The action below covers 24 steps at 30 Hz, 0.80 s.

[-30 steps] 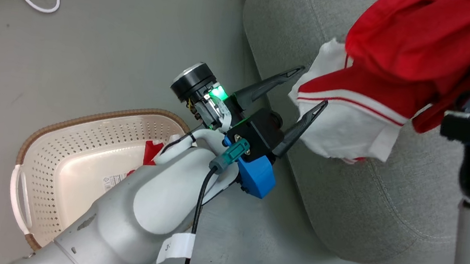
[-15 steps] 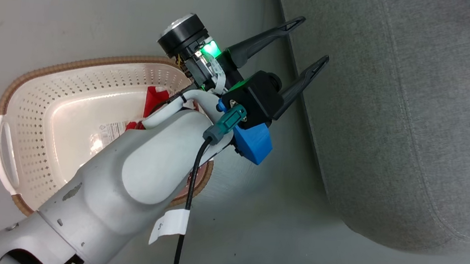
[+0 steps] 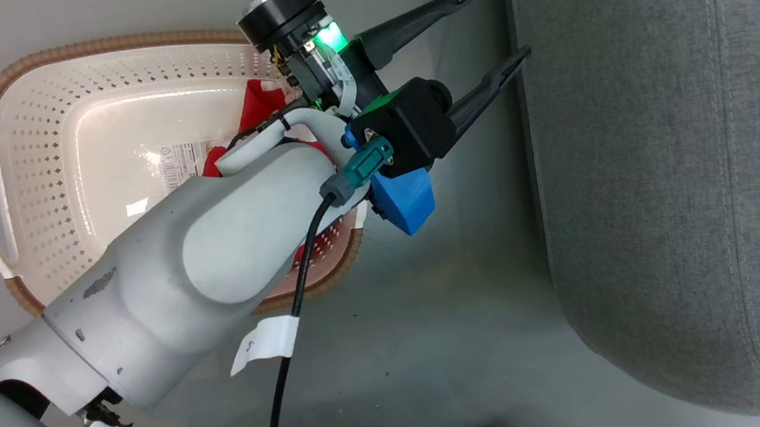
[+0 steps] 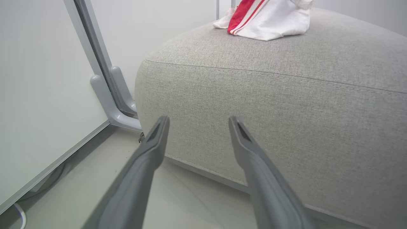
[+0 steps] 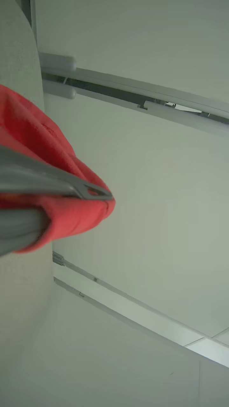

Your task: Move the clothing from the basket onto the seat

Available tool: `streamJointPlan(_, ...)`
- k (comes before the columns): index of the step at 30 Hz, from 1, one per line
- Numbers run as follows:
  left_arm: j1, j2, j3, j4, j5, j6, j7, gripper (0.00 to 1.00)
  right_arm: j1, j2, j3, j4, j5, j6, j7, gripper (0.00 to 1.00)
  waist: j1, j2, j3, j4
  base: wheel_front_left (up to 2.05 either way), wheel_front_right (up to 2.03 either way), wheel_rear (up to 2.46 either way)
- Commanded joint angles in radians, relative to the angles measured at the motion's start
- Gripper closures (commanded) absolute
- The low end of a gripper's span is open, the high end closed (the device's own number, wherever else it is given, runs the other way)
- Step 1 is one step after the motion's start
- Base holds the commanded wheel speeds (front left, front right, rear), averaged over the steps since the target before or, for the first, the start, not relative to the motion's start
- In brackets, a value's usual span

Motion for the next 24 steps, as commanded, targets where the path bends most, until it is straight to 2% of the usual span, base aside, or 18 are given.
streamJointPlan(1, -0.015, 0.006, -0.001, 0.000, 0.001, 0.003, -0.003, 0.00, 0.020, 0.013, 0.003, 0.016, -0.008, 0.000, 0.000, 1.00, -0.0001, 0.0000, 0.006, 0.004, 0.00, 0.00, 0.00)
streamJointPlan(15, -0.028, -0.004, -0.014, -0.001, -0.007, 0.010, -0.003, 0.00, 0.109, 0.109, 0.013, 0.218, -0.028, 0.000, -0.001, 1.00, -0.0001, 0.0000, 0.026, 0.024, 0.00, 0.00, 0.00)
streamJointPlan(16, -0.028, -0.005, -0.014, 0.000, -0.009, 0.011, -0.003, 0.00, 0.110, 0.111, 0.009, 0.219, -0.027, 0.000, -0.001, 0.96, -0.0001, 0.0000, 0.025, 0.025, 0.00, 0.00, 0.00)
streamJointPlan(17, -0.028, -0.005, -0.014, 0.001, -0.011, 0.011, -0.003, 0.00, 0.114, 0.114, 0.004, 0.216, -0.024, 0.000, -0.001, 0.29, -0.0001, 0.0000, 0.023, 0.025, 0.00, 0.00, 0.00)
streamJointPlan(18, -0.026, -0.005, -0.013, 0.002, -0.012, 0.012, -0.003, 0.00, 0.123, 0.119, 0.001, 0.212, -0.023, 0.000, -0.001, 0.00, -0.0001, 0.0000, 0.020, 0.025, 0.00, 0.00, 0.00)
streamJointPlan(24, 0.007, -0.009, -0.007, -0.006, -0.022, 0.019, -0.003, 0.00, 0.213, 0.156, -0.027, 0.142, -0.023, 0.000, 0.000, 0.00, -0.0001, 0.0000, -0.033, 0.024, 0.00, 0.00, 0.00)
